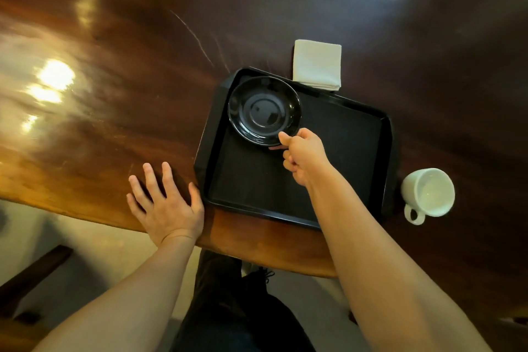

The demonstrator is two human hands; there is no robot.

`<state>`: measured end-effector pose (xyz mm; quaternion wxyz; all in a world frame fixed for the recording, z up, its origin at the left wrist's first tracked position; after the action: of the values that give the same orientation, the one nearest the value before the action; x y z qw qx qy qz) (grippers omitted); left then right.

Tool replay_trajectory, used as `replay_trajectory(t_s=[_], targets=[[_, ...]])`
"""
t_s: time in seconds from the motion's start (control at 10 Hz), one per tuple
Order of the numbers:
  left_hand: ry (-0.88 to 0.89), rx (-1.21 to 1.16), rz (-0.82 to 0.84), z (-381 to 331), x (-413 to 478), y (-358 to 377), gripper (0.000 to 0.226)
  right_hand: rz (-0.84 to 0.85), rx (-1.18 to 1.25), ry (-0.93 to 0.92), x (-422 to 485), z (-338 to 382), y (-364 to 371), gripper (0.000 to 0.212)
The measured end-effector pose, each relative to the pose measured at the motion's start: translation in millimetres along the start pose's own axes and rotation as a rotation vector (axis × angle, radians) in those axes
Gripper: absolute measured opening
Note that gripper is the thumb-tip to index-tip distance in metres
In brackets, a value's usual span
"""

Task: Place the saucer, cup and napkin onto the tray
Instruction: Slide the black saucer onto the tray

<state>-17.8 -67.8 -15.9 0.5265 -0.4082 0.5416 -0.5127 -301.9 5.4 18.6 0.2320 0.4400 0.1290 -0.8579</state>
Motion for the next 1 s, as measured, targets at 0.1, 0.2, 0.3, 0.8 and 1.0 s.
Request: replay_trajectory(t_s=[0.1,0.2,0.3,0.8,1.0], targets=[[0.003,-0.002,-0.004,-0.6,-0.2,-0.2,0.074,-0.008,0.022,0.005,4.3,-2.1,-3.5,0.025],[0.005,0.0,-0.014,-0.7,-0.4,0.3,0.074,-0.006,0.031,0.013,8.0,-3.9,-3.7,0.015],[0.006,0.011,-0.013,-0.6,-0.3,1.3,0.074,0.0,0.031,0.023,11.5,-5.8,-3.0,0.015],[0.006,0.008,-0.013,0.0,0.0,4.5,0.073,0.034,0.07,0.057,8.5,-11.8,-1.4,0.022],[0.004,0.001,-0.011,-0.1,-0.2,3.8,0.073,0.016,0.106,0.06,1.5,-15.0,-13.6,0.03]])
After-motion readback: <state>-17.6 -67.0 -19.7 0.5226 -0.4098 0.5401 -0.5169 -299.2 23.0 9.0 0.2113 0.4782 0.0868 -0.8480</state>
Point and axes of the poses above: each hand's wrist, its own x-axis towards the middle knuckle, its own y-axis out of the palm, z = x × y, the point moved 7 cm from there along x, towards the middle knuckle, and after that the axes turned 13 degrees about x, right-handed, at the moved point
